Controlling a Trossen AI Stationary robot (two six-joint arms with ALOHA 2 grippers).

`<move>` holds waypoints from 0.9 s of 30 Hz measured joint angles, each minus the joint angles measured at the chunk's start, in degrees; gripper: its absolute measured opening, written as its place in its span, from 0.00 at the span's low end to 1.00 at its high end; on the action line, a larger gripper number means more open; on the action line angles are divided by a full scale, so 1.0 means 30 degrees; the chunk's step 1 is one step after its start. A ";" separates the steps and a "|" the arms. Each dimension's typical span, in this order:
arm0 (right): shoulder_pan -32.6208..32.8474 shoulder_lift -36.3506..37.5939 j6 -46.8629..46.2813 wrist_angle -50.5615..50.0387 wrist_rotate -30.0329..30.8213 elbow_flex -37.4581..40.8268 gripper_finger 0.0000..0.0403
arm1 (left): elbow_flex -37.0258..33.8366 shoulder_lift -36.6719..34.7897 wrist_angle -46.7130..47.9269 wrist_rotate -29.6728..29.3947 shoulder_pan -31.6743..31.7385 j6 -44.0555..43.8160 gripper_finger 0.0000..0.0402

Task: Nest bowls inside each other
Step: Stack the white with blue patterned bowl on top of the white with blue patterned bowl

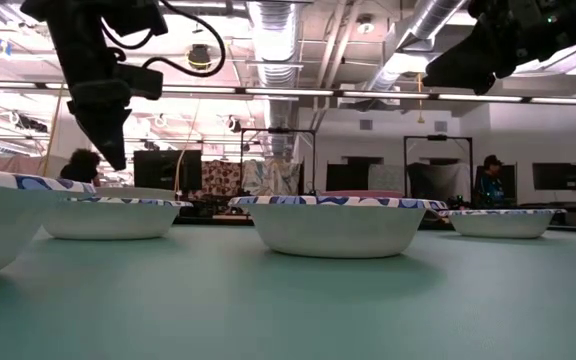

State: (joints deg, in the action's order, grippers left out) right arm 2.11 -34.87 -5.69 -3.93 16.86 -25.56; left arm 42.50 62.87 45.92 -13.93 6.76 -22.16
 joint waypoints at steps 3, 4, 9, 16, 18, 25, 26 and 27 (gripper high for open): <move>0.0000 0.0000 -0.0399 -0.0005 0.0000 0.0000 0.48 | 0.0007 0.0000 0.0374 0.0044 0.0311 0.0060 0.42; 0.0000 0.0000 -0.0559 -0.0018 0.0000 0.0000 0.48 | 0.0007 0.0000 0.0537 0.0073 0.0497 0.0169 0.42; 0.0000 0.0000 -0.0664 -0.0114 -0.0007 0.0000 0.47 | 0.0007 0.0000 0.1088 0.1188 0.2114 0.0731 0.42; 0.0007 0.0000 -0.0660 -0.0141 -0.0022 0.0000 0.47 | 0.0007 0.0000 0.1002 0.1173 0.5061 0.1987 0.42; 0.0007 0.0000 -0.0657 -0.0172 -0.0029 -0.0002 0.47 | 0.0007 0.0000 0.0909 0.1583 0.5736 0.2304 0.42; 0.0007 0.0000 -0.0657 -0.0616 -0.0051 0.0000 0.47 | 0.0007 0.0000 0.0870 0.2686 0.7501 0.3126 0.42; 0.0007 0.0000 -0.0650 -0.0674 -0.0058 0.0000 0.47 | 0.0007 0.0004 0.0856 0.2686 0.7641 0.3172 0.42; 0.0007 0.0000 -0.0650 -0.0702 -0.0058 0.0000 0.47 | 0.0001 0.0007 0.0803 0.2699 0.7759 0.3172 0.42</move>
State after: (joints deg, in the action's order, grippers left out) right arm 2.13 -34.87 -7.64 -6.04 16.69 -25.56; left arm 42.50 62.89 48.33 -5.83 30.04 -12.64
